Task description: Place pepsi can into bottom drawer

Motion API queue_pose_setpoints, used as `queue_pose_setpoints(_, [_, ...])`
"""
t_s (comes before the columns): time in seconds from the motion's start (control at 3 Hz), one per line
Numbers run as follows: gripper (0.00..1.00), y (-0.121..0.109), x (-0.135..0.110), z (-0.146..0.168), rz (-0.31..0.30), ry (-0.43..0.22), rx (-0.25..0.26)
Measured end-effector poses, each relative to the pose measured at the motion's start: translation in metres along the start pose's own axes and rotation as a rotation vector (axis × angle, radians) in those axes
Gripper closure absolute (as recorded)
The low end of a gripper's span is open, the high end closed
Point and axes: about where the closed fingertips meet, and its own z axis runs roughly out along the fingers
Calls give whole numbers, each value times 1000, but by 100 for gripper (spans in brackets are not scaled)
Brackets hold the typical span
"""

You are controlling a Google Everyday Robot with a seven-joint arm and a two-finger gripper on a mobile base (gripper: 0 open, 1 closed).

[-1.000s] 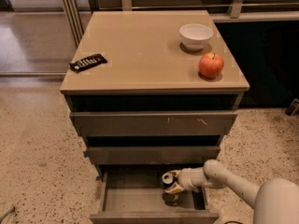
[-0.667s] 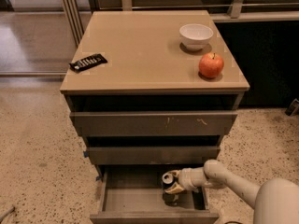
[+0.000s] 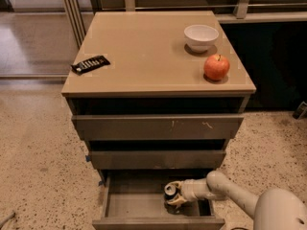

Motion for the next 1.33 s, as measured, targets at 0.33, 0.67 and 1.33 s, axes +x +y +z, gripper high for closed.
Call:
queue_pose_setpoints(0.33, [100,8,10,11,-12,-15,-7])
queue_pose_setpoints(0.67, [100,16,25,20,-59,-43,-1])
queue_pose_setpoints(1.33, [81,17,35,24,-94,-63,10])
